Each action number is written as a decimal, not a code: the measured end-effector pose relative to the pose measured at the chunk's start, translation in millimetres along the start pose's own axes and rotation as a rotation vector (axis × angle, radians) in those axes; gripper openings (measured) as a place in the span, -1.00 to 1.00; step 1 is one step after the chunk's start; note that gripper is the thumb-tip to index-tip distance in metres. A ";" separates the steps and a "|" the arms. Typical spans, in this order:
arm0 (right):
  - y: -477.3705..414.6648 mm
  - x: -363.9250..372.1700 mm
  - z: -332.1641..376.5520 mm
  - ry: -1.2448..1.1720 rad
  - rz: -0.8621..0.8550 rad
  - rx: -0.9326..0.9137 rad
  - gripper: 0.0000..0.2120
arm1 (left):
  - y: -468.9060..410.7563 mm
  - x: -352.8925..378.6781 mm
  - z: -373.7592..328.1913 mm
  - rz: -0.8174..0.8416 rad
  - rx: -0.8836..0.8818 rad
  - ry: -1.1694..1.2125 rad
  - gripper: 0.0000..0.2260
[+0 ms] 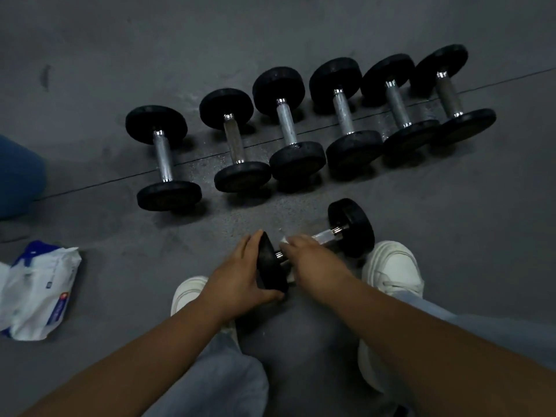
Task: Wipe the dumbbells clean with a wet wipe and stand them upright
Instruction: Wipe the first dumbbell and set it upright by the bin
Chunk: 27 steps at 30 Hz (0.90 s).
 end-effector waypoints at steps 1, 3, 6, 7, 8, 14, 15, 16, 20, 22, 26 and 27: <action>-2.8 -1.6 -7.3 -0.061 0.025 0.059 -0.56 | 2.2 1.0 -2.9 -0.003 0.017 -0.010 0.14; -8.6 -15.5 -34.1 -0.216 -0.042 0.228 -0.57 | 7.2 -0.4 -9.7 -0.027 0.057 -0.059 0.08; 0.5 -30.6 -48.1 -0.347 -0.171 0.316 -0.61 | 14.0 -4.9 -17.4 -0.102 0.089 -0.064 0.03; 3.5 -33.1 -48.4 -0.368 -0.221 0.315 -0.71 | 14.8 -4.8 -17.4 -0.111 0.081 -0.074 0.04; 5.9 -36.5 -48.8 -0.392 -0.279 0.314 -0.80 | 14.1 -1.4 -17.1 -0.088 0.072 -0.097 0.07; 26.8 15.9 -31.8 -0.050 -0.099 0.224 -0.46 | 2.0 17.2 -19.4 0.080 0.101 -0.130 0.12; 32.7 23.4 -23.2 0.018 -0.062 0.133 -0.41 | -2.3 13.8 -18.1 0.084 0.112 -0.129 0.10; 34.5 24.2 -20.6 0.029 -0.054 0.064 -0.42 | -6.8 10.5 -17.1 0.102 0.123 -0.135 0.08; 11.8 0.7 -53.6 -0.069 -0.179 0.270 -0.49 | -26.0 -3.9 -14.1 0.188 0.191 -0.236 0.07; 12.2 6.5 -32.7 -0.033 -0.156 0.172 -0.48 | -31.3 -12.8 -19.2 0.151 0.260 -0.319 0.05; 20.3 15.8 -36.5 -0.090 -0.175 0.201 -0.48 | -14.9 -8.5 -30.3 0.034 0.322 -0.403 0.00; 25.2 18.3 -42.5 -0.110 -0.191 0.264 -0.48 | -7.5 -5.5 -34.4 0.003 0.326 -0.408 -0.02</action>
Point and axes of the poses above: each hand's wrist, its own y-axis away from the middle knuckle, its own x-axis out of the palm, z = x × y, the point moved 9 cm from there along -y, towards the middle knuckle, and after that the axes turned 13 degrees about x, right-handed, at the moved point
